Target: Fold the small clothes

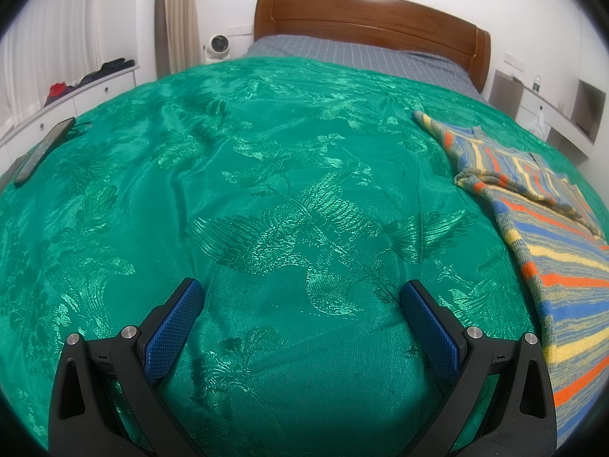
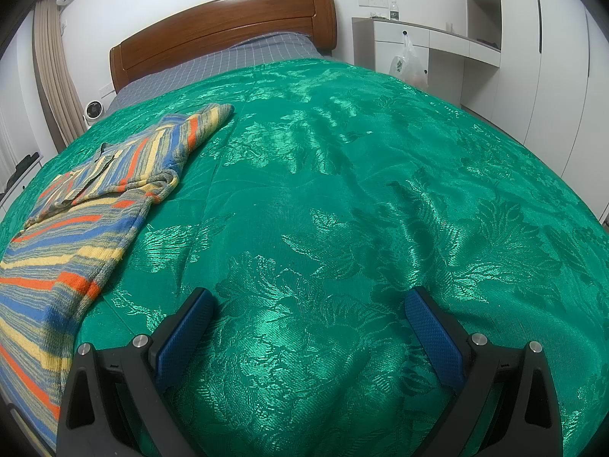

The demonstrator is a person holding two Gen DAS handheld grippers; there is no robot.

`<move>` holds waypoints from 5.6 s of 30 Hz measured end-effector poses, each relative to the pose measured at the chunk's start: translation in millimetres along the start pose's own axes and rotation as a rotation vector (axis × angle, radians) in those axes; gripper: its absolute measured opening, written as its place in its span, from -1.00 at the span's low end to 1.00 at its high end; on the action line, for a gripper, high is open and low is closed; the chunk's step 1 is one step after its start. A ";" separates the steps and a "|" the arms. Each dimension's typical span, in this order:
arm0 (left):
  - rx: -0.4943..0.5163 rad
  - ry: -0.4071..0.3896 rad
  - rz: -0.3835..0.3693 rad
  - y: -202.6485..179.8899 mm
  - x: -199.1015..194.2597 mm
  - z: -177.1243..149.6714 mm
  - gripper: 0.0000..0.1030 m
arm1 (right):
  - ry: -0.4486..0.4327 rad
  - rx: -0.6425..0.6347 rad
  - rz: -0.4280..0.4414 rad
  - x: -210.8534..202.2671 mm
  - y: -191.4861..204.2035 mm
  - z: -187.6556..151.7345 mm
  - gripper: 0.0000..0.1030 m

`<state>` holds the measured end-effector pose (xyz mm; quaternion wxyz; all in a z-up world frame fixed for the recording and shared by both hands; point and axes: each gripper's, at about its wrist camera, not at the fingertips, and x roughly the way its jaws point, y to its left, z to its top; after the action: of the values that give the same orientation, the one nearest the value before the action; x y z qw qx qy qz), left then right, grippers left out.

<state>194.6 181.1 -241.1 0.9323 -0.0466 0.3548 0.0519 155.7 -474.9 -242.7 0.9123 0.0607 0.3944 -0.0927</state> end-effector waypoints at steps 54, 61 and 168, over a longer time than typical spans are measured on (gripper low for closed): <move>-0.115 0.305 -0.459 -107.5 70.6 199.7 -0.90 | 0.191 0.057 0.495 26.6 82.5 170.7 -0.87; -0.137 0.336 -0.293 -113.9 132.4 199.3 -0.02 | 0.166 0.188 0.366 127.9 76.2 203.2 -0.33; 0.103 0.009 -0.107 -78.9 6.4 4.6 0.99 | -0.086 -0.104 0.206 -10.0 69.1 -21.9 0.53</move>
<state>212.6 104.0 -237.9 0.9334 -0.0176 0.3581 -0.0168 148.5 -402.3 -247.7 0.9349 0.0497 0.3509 0.0197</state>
